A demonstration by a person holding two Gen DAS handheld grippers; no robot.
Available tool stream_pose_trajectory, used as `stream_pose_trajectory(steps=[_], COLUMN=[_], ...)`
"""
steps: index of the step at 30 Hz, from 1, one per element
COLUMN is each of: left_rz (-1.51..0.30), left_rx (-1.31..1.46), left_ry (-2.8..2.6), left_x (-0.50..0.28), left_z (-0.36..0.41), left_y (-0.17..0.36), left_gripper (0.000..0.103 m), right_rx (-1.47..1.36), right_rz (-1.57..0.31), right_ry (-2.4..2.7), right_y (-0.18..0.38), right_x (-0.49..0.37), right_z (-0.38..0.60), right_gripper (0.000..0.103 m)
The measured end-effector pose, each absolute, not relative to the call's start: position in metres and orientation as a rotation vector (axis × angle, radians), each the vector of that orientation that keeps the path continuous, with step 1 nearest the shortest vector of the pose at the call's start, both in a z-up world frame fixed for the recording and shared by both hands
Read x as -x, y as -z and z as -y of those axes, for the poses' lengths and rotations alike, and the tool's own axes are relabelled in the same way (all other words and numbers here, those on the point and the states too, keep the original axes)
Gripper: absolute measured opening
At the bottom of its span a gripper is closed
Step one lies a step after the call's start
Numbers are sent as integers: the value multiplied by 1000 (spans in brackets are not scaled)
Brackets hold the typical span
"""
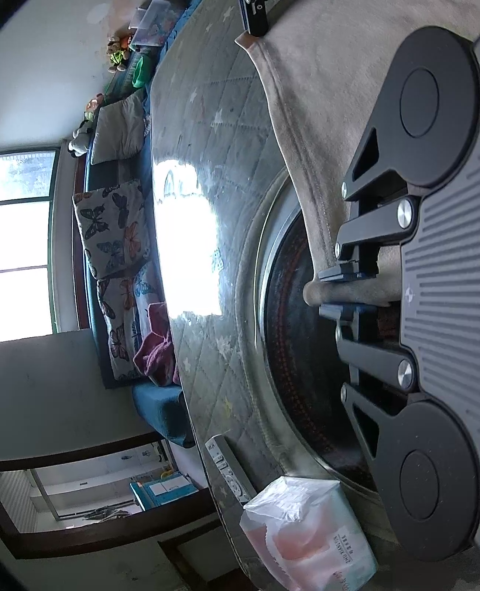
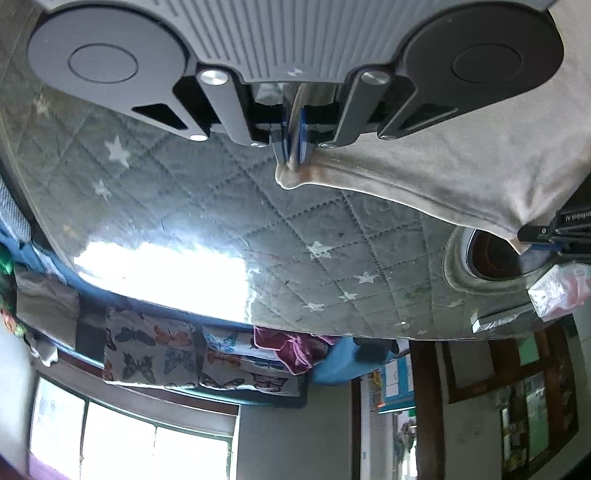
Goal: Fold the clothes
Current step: 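Lift the hem and fold it toward the collar, then open both grippers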
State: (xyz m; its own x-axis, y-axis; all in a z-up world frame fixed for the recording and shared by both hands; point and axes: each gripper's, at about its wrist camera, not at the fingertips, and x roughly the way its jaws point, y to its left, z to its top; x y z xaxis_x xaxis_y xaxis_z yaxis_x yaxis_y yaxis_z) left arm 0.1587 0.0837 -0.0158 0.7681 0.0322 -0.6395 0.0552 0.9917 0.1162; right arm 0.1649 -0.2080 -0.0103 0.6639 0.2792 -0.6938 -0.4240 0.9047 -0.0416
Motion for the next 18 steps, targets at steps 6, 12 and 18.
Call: stream_pose_trajectory(steps=[6,12,18], left_rz=[-677,-665,-691], left_rx=[-97,-72,-61], left_ry=[13,92,95], left_x=[-146,-121,-111], left_z=[-85,-70,-69], left_y=[4,-1,9], left_gripper=[20,20,20], right_rx=[197,191,186], right_rz=[-727,-740,-759], right_ry=[-429,-504,-530], right_y=[-2,-7,-1], right_x=[-148,-114,-93], right_z=[210,205,204], right_gripper=[17,33,38])
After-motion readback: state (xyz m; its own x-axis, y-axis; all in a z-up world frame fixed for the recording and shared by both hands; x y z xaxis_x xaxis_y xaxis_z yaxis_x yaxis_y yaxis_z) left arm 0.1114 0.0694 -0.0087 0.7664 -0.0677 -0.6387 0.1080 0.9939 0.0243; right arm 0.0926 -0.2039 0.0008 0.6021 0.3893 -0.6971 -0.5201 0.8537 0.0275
